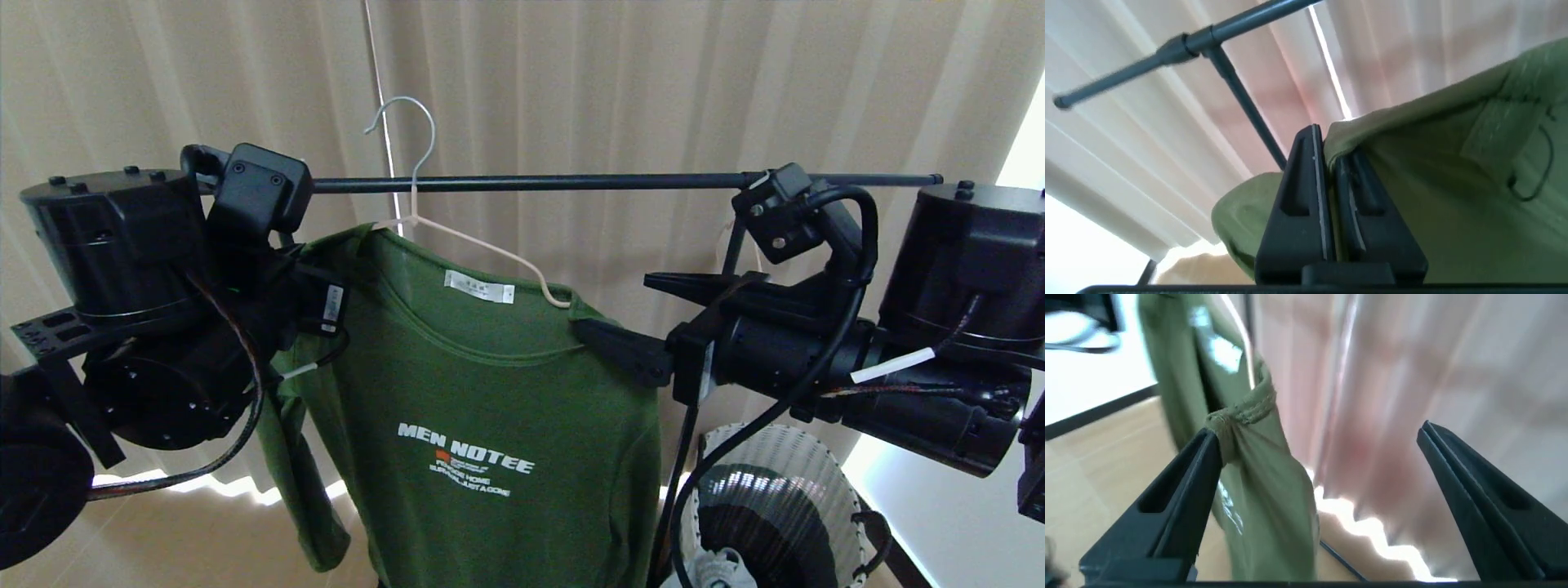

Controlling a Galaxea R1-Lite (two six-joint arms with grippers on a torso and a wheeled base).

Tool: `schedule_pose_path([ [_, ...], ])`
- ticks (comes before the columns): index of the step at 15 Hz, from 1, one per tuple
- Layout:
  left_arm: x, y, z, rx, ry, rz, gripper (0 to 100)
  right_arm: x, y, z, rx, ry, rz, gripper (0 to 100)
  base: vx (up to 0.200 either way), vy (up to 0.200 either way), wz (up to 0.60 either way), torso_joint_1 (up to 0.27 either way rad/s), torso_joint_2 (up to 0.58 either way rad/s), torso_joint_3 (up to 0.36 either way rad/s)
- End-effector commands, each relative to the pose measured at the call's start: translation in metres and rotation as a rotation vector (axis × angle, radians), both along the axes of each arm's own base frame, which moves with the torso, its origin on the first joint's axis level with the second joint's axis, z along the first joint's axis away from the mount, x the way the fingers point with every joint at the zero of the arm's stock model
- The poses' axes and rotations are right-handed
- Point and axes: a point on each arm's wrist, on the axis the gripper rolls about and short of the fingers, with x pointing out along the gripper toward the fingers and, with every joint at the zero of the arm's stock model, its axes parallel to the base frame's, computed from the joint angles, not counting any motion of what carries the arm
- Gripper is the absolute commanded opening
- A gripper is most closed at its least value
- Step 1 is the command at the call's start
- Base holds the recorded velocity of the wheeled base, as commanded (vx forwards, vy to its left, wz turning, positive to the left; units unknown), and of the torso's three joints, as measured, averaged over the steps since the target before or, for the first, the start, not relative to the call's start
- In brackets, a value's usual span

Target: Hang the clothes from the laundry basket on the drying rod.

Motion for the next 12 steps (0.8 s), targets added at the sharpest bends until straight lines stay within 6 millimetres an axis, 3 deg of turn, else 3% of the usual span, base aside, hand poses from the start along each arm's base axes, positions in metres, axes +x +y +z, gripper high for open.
schedule_pose_path([
  [1,0.001,0.0,-0.001,-0.02,0.0,0.003,0,-0.004,-0.001,0.003,0.011,-0.009,0.032,100,0.0,0.0,0.0,0.0,0.0,0.0],
  [7,0.006,0.001,-0.003,-0.035,0.005,0.015,0,-0.017,-0.009,0.012,0.036,-0.035,0.186,100,0.0,0.0,0.0,0.0,0.0,0.0],
  [12,0.007,-0.015,-0.002,-0.065,-0.013,-0.029,0,-0.009,-0.002,0.008,-0.012,-0.064,0.194,100,0.0,0.0,0.0,0.0,0.0,0.0],
])
